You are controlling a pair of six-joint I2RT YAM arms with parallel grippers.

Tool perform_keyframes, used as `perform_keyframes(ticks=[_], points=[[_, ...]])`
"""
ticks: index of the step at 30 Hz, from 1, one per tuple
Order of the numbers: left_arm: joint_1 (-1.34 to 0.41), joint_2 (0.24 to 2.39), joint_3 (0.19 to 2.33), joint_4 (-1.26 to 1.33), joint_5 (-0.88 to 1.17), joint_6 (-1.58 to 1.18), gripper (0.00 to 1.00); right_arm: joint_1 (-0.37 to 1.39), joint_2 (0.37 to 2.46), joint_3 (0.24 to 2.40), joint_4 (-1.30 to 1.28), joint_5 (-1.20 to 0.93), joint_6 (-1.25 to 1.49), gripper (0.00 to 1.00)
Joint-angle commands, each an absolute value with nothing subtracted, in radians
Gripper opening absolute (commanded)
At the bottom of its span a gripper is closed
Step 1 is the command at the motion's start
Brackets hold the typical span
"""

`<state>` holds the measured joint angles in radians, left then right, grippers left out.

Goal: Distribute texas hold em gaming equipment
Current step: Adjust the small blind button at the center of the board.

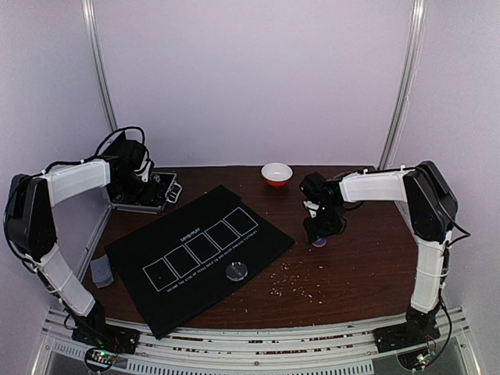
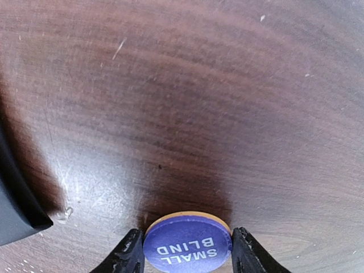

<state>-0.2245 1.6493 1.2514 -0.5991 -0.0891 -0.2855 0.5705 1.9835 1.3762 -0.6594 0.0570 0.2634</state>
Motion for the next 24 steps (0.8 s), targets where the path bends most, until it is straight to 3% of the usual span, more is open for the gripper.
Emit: perform_keyframes(ticks=[1, 12, 17, 21, 24], points=[[-0.225, 1.646, 1.261, -0.568, -0.086, -0.274, 0.98, 0.596, 2.008, 1.387, -0.715, 0.043, 0.266, 0.56], [-0.225, 1.658, 1.27, -0.568, -0.074, -0.276, 0.98, 0.629, 1.97, 1.38, -0.749, 0.031, 0.244, 0.43], [-0.225, 1.658, 1.27, -0.568, -0.072, -0.275, 0.97, 0.629, 1.962, 1.386, -0.748, 0.02, 0.233, 0.45], [-0.225, 1.657, 1.269, -0.568, -0.072, -0.276, 0.98, 0.629, 1.978, 1.385, -0.753, 0.028, 0.234, 0.54], [-0.227, 1.655, 1.269, -0.568, -0.072, -0.276, 0.98, 0.629, 1.995, 1.383, -0.756, 0.034, 0.243, 0.7]])
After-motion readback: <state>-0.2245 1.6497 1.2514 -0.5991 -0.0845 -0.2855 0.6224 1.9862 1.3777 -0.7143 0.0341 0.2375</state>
